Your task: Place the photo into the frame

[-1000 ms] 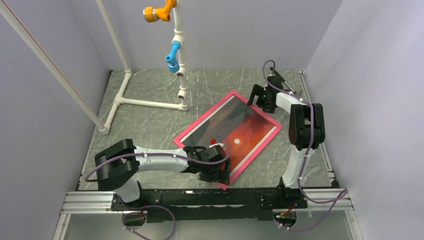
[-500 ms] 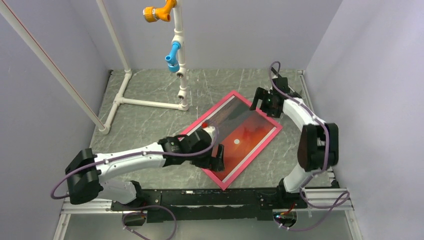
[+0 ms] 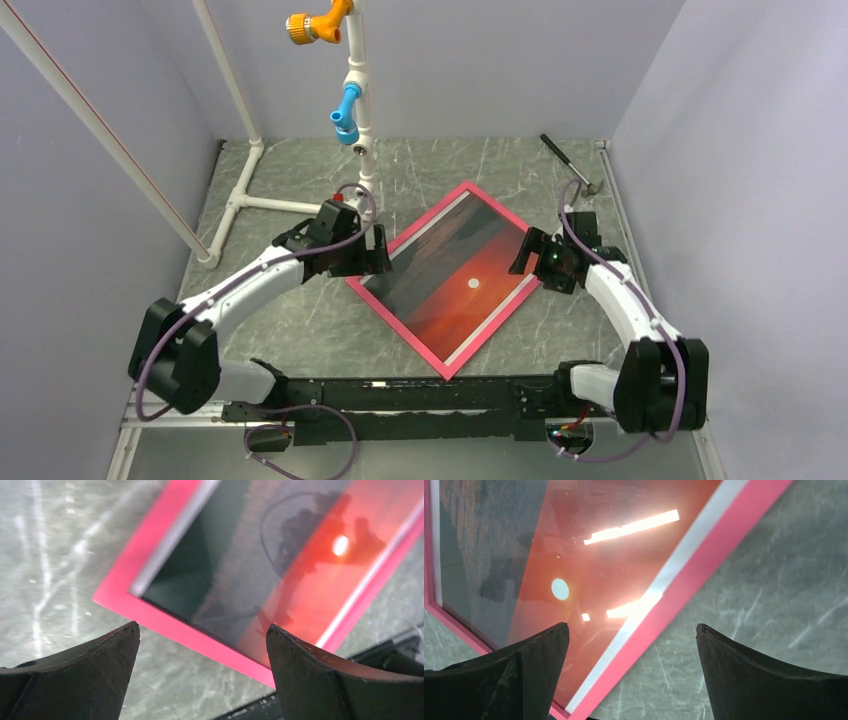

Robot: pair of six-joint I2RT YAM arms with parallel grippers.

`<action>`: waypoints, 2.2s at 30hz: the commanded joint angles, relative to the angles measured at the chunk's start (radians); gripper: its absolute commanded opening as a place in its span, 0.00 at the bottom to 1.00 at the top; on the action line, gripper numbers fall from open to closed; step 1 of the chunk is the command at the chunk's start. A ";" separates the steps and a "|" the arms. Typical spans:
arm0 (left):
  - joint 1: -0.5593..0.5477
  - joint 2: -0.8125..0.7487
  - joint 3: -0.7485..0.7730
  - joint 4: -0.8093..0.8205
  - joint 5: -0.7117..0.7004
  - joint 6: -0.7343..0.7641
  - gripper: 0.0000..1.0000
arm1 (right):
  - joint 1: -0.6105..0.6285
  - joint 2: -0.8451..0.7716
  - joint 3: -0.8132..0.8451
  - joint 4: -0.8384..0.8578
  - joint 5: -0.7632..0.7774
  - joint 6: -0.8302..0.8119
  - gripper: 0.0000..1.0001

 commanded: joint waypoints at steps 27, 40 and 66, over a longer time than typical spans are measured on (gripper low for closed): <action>-0.196 0.152 -0.185 0.357 0.096 -0.206 0.76 | -0.006 0.454 0.242 0.232 -0.120 0.114 1.00; -0.555 0.670 0.350 0.433 0.050 -0.304 0.79 | 0.005 0.618 0.430 0.217 -0.160 0.057 1.00; -0.450 0.295 0.222 0.141 -0.213 0.093 0.99 | 0.005 0.226 0.300 0.060 0.075 0.052 1.00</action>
